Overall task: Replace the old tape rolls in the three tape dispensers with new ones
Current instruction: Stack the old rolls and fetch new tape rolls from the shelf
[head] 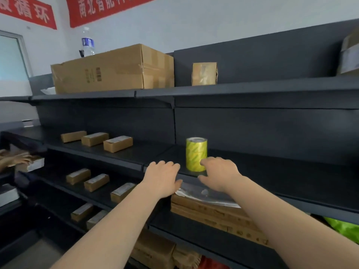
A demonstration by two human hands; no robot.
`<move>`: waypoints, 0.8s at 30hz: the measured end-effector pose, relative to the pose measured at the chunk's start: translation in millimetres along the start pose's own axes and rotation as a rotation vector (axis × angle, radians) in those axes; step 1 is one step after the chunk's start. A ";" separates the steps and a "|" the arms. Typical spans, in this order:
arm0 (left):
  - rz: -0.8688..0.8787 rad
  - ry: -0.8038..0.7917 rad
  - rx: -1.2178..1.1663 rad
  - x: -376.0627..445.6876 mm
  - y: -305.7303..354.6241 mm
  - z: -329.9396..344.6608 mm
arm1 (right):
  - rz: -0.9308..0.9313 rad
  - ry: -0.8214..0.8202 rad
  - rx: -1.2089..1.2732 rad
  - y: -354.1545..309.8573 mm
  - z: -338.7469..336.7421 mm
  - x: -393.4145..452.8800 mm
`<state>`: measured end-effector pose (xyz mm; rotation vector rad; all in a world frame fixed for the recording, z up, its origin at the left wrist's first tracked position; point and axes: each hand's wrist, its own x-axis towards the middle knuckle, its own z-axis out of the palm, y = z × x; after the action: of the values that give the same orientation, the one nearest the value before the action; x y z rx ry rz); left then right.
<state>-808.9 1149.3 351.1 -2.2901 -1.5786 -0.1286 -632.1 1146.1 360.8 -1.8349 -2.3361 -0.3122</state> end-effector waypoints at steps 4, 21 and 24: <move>0.025 -0.002 -0.046 50.2 -17.5 25.0 | 0.071 -0.009 0.045 13.9 21.3 45.7; -0.379 -0.058 -1.391 162.6 -13.8 83.9 | 0.347 0.034 1.282 56.7 73.8 140.5; -0.479 -0.121 -1.657 169.8 -7.4 88.2 | 0.464 0.040 1.450 53.6 73.8 149.5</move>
<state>-763.3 1332.0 316.7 -2.6564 -2.5041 -2.1197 -615.1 1317.7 330.2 -1.3447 -1.2188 1.0710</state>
